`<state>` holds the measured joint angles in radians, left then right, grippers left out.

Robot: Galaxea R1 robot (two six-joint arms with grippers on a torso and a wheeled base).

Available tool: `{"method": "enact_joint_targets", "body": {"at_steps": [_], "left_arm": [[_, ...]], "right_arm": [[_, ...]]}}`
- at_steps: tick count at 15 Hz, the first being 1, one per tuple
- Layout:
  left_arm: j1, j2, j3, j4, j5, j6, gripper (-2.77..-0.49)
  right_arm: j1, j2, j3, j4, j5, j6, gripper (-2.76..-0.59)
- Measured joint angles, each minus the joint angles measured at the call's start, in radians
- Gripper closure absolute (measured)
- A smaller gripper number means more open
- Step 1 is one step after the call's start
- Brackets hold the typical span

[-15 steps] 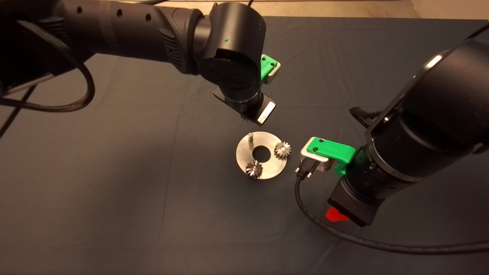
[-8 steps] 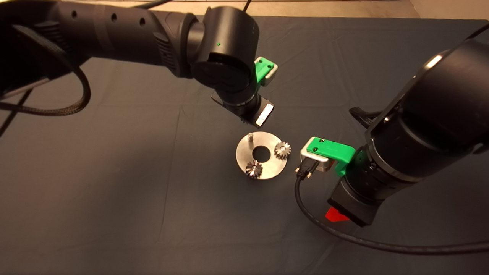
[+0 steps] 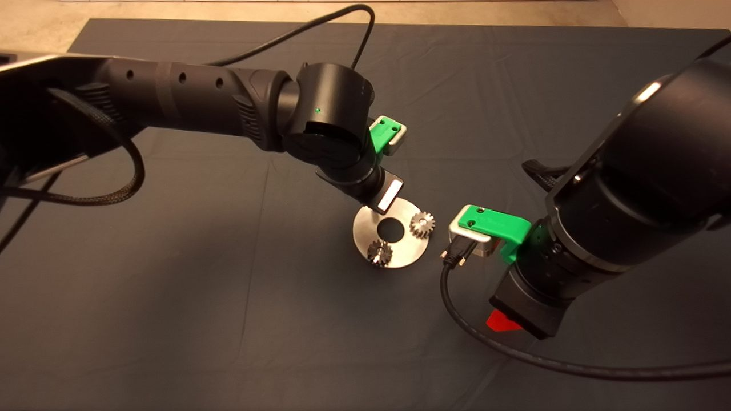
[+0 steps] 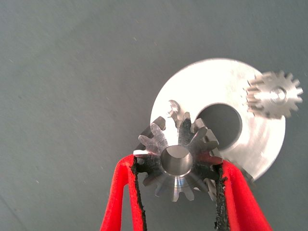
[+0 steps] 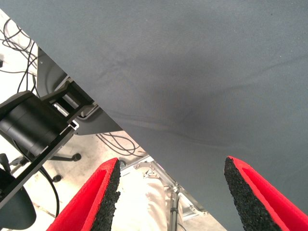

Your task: Install three planetary gears onto the carrier pins

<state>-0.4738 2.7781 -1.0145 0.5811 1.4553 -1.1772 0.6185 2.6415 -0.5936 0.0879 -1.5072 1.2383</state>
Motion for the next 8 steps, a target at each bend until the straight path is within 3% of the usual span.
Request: {"method": "enact_joint_targets", "body": {"at_steps": [4,6,8], "left_arm": [[0.031,-0.013,-0.009,0.027,0.0,0.004,-0.55],[0.049,-0.014,-0.011,0.058,0.0,0.003,-0.55],[0.058,-0.013,-0.013,0.063,-0.001,0.004,-0.55]], "right_arm": [[0.0,0.007,0.0,0.0,0.0,0.0,-1.6],[0.0,0.008,0.0,0.0,0.0,0.0,-1.6],[0.0,0.007,0.0,0.0,0.0,0.0,-1.6]]}}
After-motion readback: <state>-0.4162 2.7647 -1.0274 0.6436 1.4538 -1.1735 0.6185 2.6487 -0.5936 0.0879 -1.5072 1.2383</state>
